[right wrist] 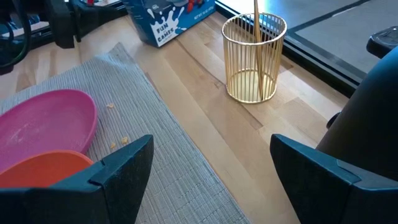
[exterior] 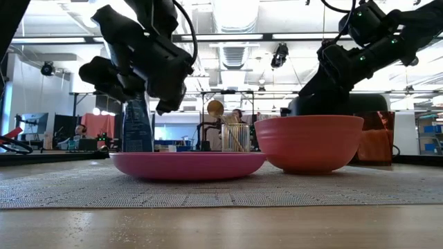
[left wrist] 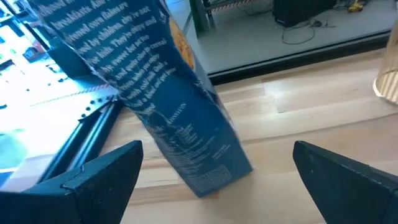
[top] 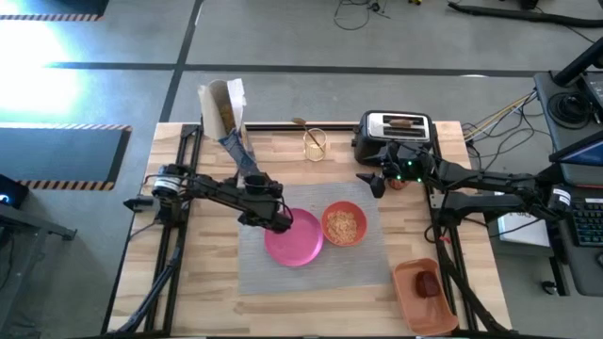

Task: Arrange a breakfast setting
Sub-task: Pour the cereal from the blue cereal box into the orange bowl on the gray table mat

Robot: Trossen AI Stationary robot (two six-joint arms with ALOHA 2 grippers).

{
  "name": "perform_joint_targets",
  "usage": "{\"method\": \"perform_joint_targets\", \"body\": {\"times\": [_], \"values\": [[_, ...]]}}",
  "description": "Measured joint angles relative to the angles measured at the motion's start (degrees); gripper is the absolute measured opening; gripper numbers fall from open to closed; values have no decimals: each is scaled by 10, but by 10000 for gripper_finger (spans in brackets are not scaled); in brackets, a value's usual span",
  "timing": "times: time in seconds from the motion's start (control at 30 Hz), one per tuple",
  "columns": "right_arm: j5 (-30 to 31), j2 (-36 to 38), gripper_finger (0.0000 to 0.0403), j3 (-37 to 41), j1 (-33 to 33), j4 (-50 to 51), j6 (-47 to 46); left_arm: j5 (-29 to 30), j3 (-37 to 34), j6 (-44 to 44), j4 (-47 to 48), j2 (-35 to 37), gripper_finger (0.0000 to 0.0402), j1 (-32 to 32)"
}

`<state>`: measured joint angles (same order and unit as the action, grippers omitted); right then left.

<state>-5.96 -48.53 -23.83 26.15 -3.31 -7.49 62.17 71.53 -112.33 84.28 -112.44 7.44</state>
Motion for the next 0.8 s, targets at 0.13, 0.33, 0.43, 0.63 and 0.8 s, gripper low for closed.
{"method": "perform_joint_targets", "body": {"times": [0.13,0.33,0.43,0.63,0.8], "values": [[0,0,311,0,0,0,0,0,-7,-10,6,0,398,-4],[0,0,311,0,0,0,0,16,-28,-56,-11,0,398,-15],[0,0,311,0,0,0,0,23,-42,-82,-14,0,398,-23],[0,0,311,0,0,0,0,72,-75,-117,-48,0,398,-27],[0,0,311,0,0,0,0,120,-100,-115,-92,0,398,-38]]}}
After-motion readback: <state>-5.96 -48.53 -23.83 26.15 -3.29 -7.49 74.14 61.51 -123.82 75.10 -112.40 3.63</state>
